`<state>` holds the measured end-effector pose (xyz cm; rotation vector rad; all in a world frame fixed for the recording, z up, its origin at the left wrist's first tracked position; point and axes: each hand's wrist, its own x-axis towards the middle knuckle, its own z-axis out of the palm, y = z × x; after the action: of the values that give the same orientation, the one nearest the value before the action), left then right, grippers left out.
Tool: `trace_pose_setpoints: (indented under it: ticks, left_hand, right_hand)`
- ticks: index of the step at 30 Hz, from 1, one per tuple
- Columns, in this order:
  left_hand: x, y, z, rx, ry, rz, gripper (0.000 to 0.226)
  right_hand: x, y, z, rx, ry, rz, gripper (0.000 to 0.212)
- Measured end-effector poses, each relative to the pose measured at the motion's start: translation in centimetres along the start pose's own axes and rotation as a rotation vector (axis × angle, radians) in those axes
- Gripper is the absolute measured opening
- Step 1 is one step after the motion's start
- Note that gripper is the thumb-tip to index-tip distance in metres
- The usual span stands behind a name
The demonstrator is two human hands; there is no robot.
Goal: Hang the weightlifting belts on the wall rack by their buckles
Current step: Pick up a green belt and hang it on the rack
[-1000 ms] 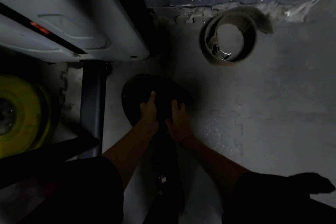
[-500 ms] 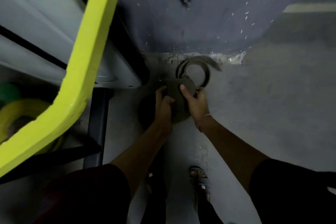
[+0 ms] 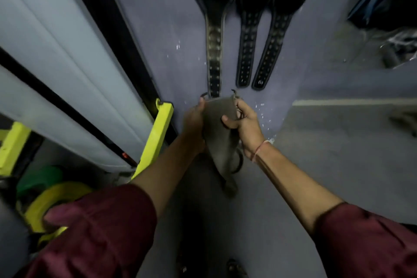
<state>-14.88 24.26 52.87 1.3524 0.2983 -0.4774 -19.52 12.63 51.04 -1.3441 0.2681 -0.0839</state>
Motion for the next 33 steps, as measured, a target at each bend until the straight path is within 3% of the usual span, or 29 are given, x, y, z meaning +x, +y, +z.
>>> trace_pose_setpoints:
  ticks: [4,6,9,12,14,17,23,28,33]
  left_hand:
    - [-4.1,7.6,2.3,-0.076,-0.017,0.13,0.015]
    - [-6.0,10.8,3.2,-0.12,-0.105,0.211,0.016]
    - [-8.9,15.0,3.9,-0.161,-0.195,0.289,0.014]
    - [-11.5,18.7,4.3,-0.206,-0.231,0.305,0.008]
    - [-13.1,21.2,4.7,-0.211,-0.269,0.273,0.032]
    - [-14.3,24.3,5.2,-0.13,-0.239,0.323,0.048]
    - [-16.8,30.1,5.0,-0.105,-0.309,0.425,0.05]
    - [-19.1,32.9,6.0,-0.112,-0.453,0.623,0.025]
    - [-20.7,35.0,7.9,-0.059,-0.319,0.824,0.023]
  right_hand:
    - [-1.8,-9.1,1.4,0.021,0.015,-0.073,0.025]
    - [-2.3,-13.3,2.0,0.019,0.052,-0.114,0.019]
    - [-3.0,-18.9,3.2,-0.049,0.117,-0.189,0.03]
    - [-4.3,-23.1,4.6,-0.078,0.106,-0.331,0.017]
    - [-5.4,-25.4,5.7,-0.09,0.097,-0.426,0.011]
    - [-6.6,-28.6,6.9,-0.09,0.133,-0.499,0.024]
    - [-8.0,-34.1,8.7,-0.09,0.11,-0.59,0.014]
    - [-7.8,-36.8,8.9,-0.028,0.149,-0.548,0.027]
    - [-8.2,-40.5,9.6,0.019,0.141,-0.678,0.025]
